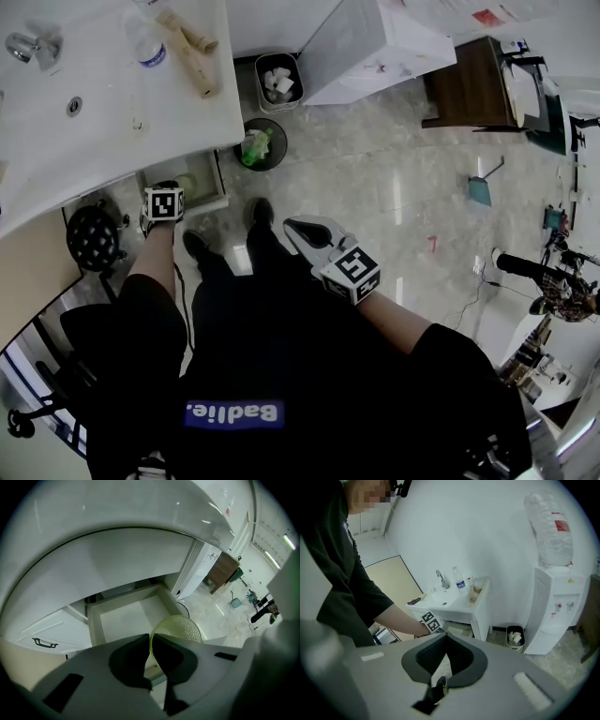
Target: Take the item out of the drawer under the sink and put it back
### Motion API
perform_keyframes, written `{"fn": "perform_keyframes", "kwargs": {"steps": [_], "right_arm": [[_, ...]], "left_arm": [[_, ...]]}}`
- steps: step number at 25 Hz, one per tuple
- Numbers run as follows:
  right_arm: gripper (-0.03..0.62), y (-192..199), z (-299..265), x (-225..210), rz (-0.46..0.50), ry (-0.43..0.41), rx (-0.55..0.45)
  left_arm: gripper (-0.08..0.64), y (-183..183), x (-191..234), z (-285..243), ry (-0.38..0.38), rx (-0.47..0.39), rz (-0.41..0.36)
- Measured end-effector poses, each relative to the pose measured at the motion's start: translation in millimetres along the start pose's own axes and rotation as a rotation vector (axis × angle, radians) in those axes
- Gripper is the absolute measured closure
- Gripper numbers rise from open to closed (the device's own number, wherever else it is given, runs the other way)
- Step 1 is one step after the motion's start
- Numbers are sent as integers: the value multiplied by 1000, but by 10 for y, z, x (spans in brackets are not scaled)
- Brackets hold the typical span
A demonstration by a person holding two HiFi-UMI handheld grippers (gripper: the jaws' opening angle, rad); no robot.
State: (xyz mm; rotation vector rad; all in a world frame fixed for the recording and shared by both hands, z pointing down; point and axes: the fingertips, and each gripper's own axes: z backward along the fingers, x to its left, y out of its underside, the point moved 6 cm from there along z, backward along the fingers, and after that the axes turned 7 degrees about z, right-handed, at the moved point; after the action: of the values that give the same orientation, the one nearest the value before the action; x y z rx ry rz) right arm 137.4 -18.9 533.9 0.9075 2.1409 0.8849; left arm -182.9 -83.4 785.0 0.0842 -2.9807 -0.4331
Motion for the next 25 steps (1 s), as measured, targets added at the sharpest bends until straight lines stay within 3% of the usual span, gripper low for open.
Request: {"fn": "perform_keyframes", "kwargs": {"steps": [9, 15, 20, 25], "right_arm": [[591, 94, 20, -64, -14, -2, 37], [591, 129, -10, -83, -12, -8, 52], [591, 140, 1, -92, -17, -11, 56], [591, 139, 12, -86, -17, -6, 47]], "left_arm": [[537, -23, 49, -236, -26, 41, -5], [537, 50, 42, -370, -4, 104, 65], [537, -44, 66, -396, -6, 76, 63], [535, 12, 18, -385, 14, 109, 77]]}}
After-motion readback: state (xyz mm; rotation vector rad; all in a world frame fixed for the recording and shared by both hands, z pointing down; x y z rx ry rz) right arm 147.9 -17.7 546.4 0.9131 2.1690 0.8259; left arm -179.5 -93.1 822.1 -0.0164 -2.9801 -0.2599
